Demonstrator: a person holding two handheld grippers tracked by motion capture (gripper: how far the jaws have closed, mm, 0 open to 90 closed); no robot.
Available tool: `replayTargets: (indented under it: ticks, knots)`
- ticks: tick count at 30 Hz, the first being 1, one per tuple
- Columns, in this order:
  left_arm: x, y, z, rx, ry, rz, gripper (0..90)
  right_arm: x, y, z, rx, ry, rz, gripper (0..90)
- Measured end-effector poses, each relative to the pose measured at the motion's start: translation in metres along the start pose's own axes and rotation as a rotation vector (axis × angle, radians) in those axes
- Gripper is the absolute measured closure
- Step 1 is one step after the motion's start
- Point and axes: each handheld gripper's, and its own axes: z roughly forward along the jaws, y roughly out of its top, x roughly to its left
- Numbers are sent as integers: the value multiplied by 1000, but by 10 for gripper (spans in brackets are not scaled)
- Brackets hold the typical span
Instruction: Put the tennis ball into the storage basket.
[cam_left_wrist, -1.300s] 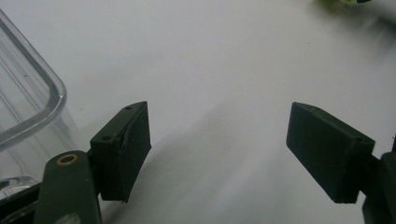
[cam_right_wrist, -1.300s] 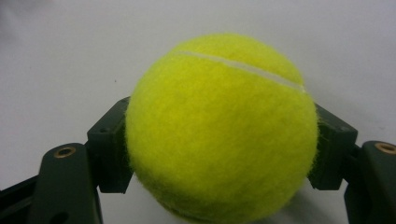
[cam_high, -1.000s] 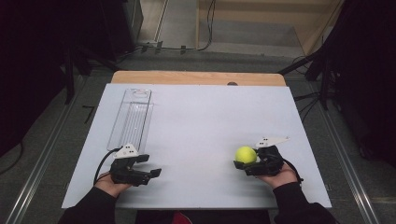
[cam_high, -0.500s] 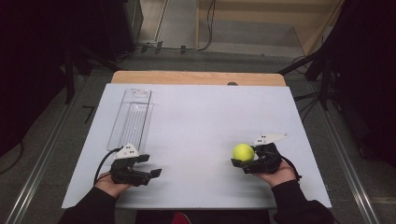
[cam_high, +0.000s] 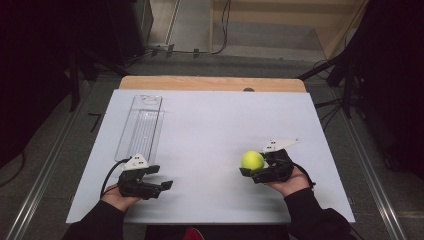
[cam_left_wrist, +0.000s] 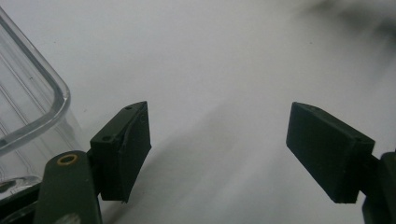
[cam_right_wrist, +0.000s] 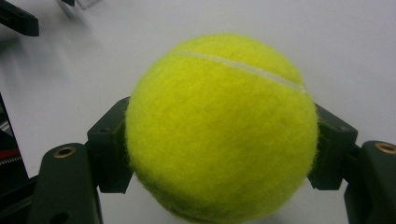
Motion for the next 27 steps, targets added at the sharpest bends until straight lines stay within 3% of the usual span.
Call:
replayTargets:
  ticks: [27]
  knots:
    - [0, 0, 0, -1, -1, 1, 227, 11, 29, 22, 5, 39, -38, 234]
